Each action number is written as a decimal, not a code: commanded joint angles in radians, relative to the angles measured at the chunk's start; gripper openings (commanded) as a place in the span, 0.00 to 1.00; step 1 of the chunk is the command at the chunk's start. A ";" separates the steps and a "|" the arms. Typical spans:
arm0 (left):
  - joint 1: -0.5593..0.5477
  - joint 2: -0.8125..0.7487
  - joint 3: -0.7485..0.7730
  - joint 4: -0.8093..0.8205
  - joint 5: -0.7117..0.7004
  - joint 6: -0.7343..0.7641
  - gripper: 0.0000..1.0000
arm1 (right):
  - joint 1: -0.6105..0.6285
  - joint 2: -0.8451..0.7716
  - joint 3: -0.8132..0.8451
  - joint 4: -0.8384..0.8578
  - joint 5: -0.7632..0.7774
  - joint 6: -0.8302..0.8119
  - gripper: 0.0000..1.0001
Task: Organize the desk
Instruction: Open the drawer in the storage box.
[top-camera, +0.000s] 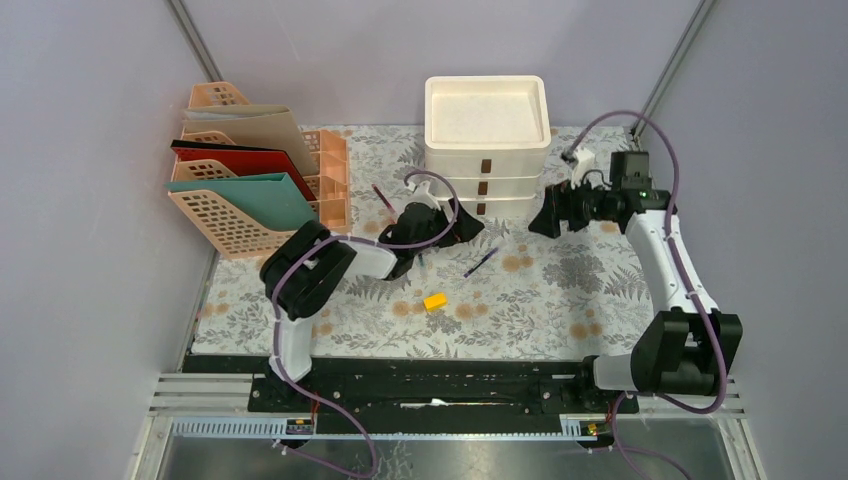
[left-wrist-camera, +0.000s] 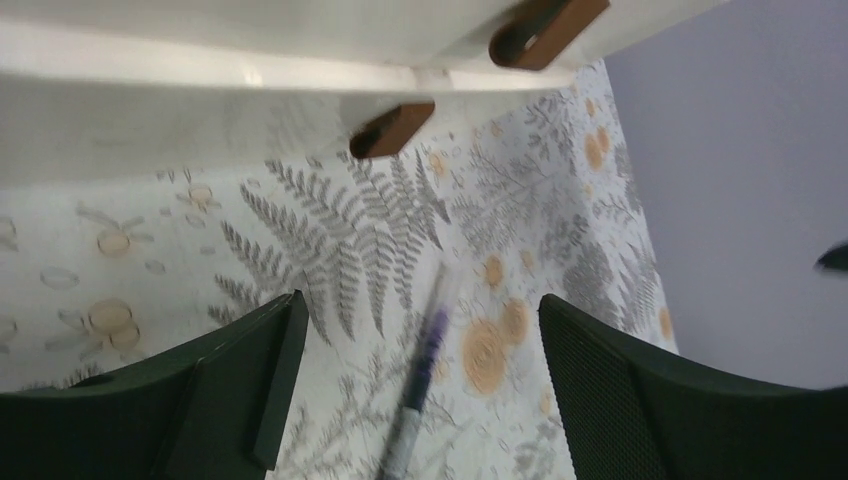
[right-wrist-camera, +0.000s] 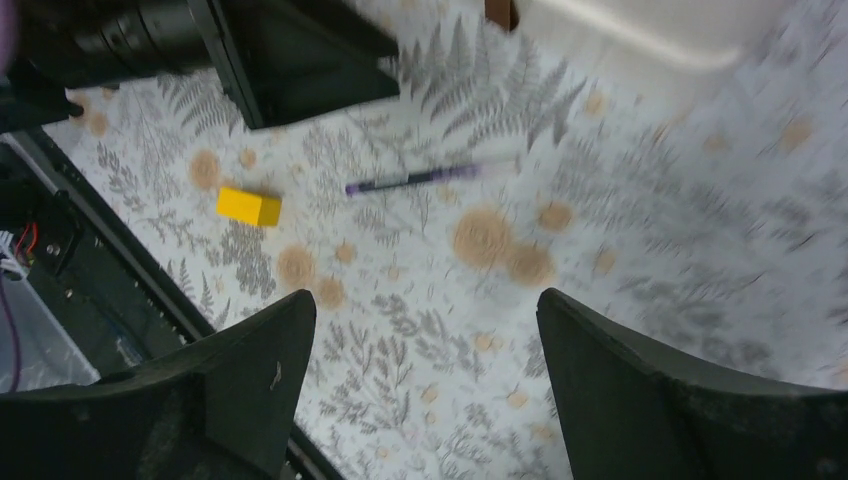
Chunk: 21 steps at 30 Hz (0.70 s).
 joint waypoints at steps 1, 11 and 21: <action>-0.011 0.072 0.100 0.118 -0.083 0.091 0.88 | -0.040 -0.071 -0.127 0.085 -0.044 0.042 0.88; -0.041 0.202 0.273 0.004 -0.244 0.170 0.77 | -0.094 -0.019 -0.166 0.085 -0.044 0.042 0.88; -0.051 0.290 0.400 -0.039 -0.337 0.158 0.64 | -0.101 0.000 -0.180 0.235 -0.174 0.150 0.88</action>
